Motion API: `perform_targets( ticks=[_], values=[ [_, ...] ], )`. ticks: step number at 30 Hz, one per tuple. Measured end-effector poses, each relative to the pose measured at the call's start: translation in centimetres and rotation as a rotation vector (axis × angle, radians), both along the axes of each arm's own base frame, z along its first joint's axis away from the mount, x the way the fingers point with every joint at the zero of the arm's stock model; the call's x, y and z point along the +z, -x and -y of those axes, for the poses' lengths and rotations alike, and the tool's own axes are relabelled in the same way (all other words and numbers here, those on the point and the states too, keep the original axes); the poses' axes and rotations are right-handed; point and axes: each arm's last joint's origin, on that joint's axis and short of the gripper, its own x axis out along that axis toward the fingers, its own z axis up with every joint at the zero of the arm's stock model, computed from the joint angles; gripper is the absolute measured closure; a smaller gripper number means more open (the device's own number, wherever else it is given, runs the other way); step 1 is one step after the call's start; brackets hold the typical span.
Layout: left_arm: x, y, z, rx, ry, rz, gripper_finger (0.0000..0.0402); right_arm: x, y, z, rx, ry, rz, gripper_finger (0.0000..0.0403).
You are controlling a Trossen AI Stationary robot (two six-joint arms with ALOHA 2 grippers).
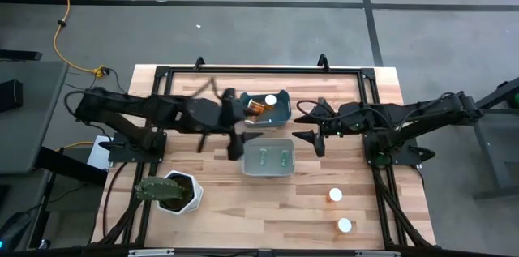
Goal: Pick and place medicine bottles into bin by pill shape (circle, oval)
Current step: Put the orange capsule bottle into the blue bin
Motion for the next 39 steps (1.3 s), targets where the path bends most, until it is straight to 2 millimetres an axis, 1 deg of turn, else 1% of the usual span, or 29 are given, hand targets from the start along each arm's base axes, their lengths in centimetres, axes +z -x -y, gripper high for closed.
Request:
perform_targets(
  ticks=[3, 5, 7, 8, 10, 12, 14, 16, 20, 23, 25, 28, 30, 35, 39],
  values=[
    [0.0, 2.4, -0.2, 0.011, 0.002, 0.057, 0.0129, 0.7, 0.2, -0.2, -0.019, -0.021, -0.008, 0.0181],
    [-0.5, 4.3, -0.3, 0.008, 0.004, 0.101, 0.0129, 0.7, 0.3, -0.4, -0.055, -0.021, -0.022, 0.0181],
    [-0.7, 6.1, -0.2, 0.001, 0.011, 0.182, 0.0129, 0.6, 0.5, -0.6, -0.101, -0.026, -0.053, 0.0181],
    [-1.2, 7.1, -0.3, 0.003, 0.011, 0.198, 0.0129, 0.6, 0.6, -0.7, -0.119, -0.034, -0.061, 0.0181],
    [-1.8, 8.6, -0.4, 0.013, 0.006, 0.264, 0.0129, 0.2, 0.9, -0.9, -0.158, -0.06, -0.098, 0.0181],
    [-2.7, 10.1, -0.7, 0.048, -0.008, 0.292, 0.0129, -0.4, 1.2, -1.2, -0.19, -0.104, -0.146, 0.0181],
    [-3.2, 11.2, -1.0, 0.091, -0.011, 0.346, 0.0129, -1.0, 1.7, -1.6, -0.231, -0.168, -0.204, 0.0181],
    [-3.8, 12.2, -1.2, 0.126, -0.009, 0.364, 0.0129, -1.5, 2.2, -1.9, -0.274, -0.243, -0.256, 0.0181],
    [-4.7, 13.3, -1.3, 0.136, -0.014, 0.363, 0.0129, -2.6, 3.4, -2.6, -0.344, -0.399, -0.389, 0.0181],
    [-4.8, 13.9, -1.4, 0.134, -0.027, 0.366, 0.0129, -3.6, 4.3, -3.2, -0.39, -0.536, -0.539, 0.0181],
    [-4.7, 13.9, -1.4, 0.148, -0.034, 0.372, 0.0129, -4.4, 4.8, -3.8, -0.417, -0.582, -0.651, 0.0181],
    [-4.7, 14.0, -1.6, 0.185, -0.07, 0.363, 0.0129, -5.2, 4.8, -5.1, -0.408, -0.592, -0.808, 0.0181],
    [-4.7, 14.0, -1.6, 0.207, -0.093, 0.358, 0.0129, -5.1, 4.5, -6.0, -0.411, -0.589, -0.879, 0.0181],
    [-4.6, 14.0, -1.7, 0.24, -0.11, 0.354, 0.0129, -4.7, 3.4, -8.9, -0.437, -0.571, -0.975, 0.0181],
    [-4.7, 14.0, -1.7, 0.239, -0.111, 0.354, 0.0129, -5.6, 2.8, -10.5, -0.536, -0.565, -1.029, 0.0181]
  ],
)
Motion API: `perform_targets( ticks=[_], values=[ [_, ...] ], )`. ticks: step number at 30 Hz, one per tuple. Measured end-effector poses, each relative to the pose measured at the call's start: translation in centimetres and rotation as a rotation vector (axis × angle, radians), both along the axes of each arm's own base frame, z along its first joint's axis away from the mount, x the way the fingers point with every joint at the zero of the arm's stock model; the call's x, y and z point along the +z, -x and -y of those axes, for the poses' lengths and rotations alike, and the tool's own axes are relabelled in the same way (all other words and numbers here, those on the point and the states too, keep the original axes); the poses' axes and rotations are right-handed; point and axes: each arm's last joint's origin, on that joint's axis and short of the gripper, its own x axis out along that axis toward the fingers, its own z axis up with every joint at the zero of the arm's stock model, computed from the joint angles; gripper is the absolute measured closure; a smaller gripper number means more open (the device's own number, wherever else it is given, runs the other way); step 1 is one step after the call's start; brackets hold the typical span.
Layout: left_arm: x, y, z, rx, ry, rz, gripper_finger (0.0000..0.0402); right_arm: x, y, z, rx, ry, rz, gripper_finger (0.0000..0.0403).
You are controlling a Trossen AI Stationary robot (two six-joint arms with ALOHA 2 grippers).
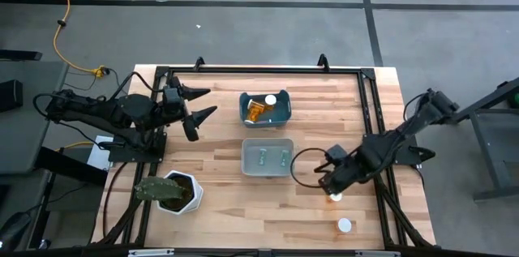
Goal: Pick and place medicine bottles into bin by pill shape (circle, oval)
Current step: Put the orange capsule bottle into the blue bin
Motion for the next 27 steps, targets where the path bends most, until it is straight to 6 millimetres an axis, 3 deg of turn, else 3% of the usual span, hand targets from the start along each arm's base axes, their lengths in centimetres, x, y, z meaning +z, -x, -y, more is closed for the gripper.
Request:
perform_targets(
  ticks=[11, 22, 27],
  values=[
    [0.0, 0.0, 0.0, 0.0, -0.007, -0.004, 0.0129, -2.9, -0.6, -2.6, -0.115, -0.018, -0.151, 0.0181],
    [0.0, 0.0, 0.0, 0.0, -0.007, -0.003, 0.0129, -3.1, -1.0, -2.9, -0.109, -0.043, -0.119, 0.0178],
    [0.0, 0.0, 0.0, 0.0, -0.007, -0.003, 0.0129, -3.1, -1.0, -2.9, -0.112, -0.044, -0.125, 0.0144]
  ],
)
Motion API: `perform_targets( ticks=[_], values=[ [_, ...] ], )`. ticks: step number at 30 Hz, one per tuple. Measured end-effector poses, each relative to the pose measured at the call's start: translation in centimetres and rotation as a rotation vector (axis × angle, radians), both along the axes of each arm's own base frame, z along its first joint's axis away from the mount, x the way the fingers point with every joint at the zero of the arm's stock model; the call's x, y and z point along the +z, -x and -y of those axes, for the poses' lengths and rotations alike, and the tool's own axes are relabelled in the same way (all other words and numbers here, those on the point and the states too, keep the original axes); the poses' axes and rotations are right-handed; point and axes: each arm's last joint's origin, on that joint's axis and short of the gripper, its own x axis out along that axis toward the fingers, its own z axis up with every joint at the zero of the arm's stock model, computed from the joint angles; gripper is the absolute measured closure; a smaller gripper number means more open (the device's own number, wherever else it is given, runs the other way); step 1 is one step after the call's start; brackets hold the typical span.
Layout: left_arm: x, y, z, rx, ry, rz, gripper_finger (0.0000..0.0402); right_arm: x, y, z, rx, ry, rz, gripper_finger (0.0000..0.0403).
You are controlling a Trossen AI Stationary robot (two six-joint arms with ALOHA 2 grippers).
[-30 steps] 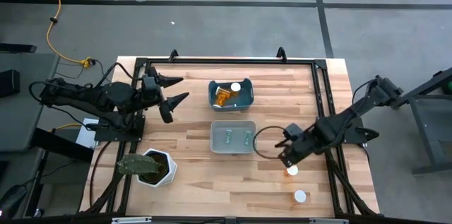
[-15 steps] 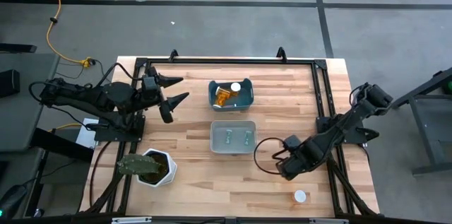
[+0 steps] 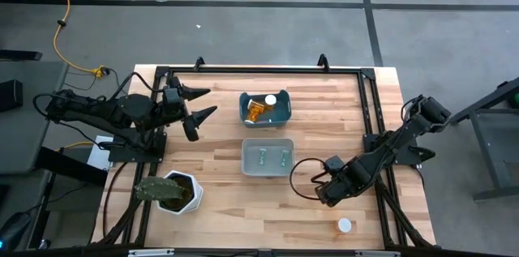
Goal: Pick and place medicine bottles into bin by pill shape (circle, oval)
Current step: Put the orange capsule bottle into the blue bin
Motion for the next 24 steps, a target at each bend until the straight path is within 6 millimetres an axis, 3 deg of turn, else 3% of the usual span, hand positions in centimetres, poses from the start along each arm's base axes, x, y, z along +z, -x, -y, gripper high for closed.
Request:
perform_targets(
  ticks=[7, 15, 24],
  values=[
    [0.0, 0.0, 0.0, 0.0, 0.0, 0.001, 0.0129, -0.2, 0.2, -0.1, 0.014, 0.028, 0.012, 0.0089],
    [0.0, 0.0, 0.0, 0.0, 0.0, 0.001, 0.0129, -0.1, 0.1, -0.5, 0.01, -0.001, 0.03, 0.0086],
    [0.0, 0.0, 0.0, 0.0, 0.009, 0.006, 0.0129, -1.8, -0.5, -1.2, -0.051, -0.001, -0.045, 0.0086]
  ],
)
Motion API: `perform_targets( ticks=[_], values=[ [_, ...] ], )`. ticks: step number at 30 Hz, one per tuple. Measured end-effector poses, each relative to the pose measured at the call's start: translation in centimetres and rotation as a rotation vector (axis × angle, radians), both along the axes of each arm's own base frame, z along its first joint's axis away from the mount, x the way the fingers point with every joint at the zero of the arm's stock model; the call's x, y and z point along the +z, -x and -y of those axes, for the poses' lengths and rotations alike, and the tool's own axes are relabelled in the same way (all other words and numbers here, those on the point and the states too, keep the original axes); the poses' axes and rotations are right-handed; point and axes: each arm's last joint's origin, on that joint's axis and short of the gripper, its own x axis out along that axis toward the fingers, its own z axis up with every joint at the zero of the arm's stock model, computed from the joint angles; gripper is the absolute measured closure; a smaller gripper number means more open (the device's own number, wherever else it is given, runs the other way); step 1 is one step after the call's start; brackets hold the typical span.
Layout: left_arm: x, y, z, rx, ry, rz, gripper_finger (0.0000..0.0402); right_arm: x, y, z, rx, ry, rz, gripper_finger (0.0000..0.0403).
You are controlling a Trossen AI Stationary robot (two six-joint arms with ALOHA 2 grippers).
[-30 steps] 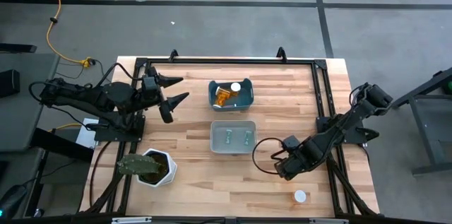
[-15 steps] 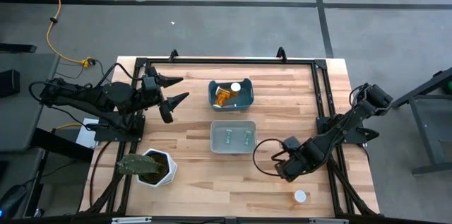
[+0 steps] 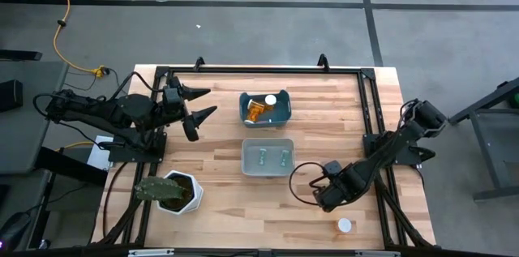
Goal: Pick and place medicine bottles into bin by pill shape (circle, oval)
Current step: Put the orange capsule bottle into the blue bin
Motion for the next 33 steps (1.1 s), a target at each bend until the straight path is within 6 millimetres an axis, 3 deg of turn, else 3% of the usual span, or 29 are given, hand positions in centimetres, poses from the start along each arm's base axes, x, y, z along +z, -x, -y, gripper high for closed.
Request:
perform_targets(
  ticks=[8, 27, 33],
  values=[
    [0.0, 0.0, 0.0, 0.0, 0.0, 0.0, 0.0129, -1.6, -0.6, -0.5, -0.011, 0.016, -0.049, 0.0086],
    [0.0, 0.0, 0.0, -0.001, -0.002, 0.0, 0.0129, -2.4, -0.9, -0.7, -0.028, 0.026, -0.063, 0.0086],
    [0.1, 0.0, 0.0, -0.001, -0.008, 0.004, 0.0129, -4.3, -0.6, -0.7, -0.024, -0.06, -0.033, 0.0086]
  ],
)
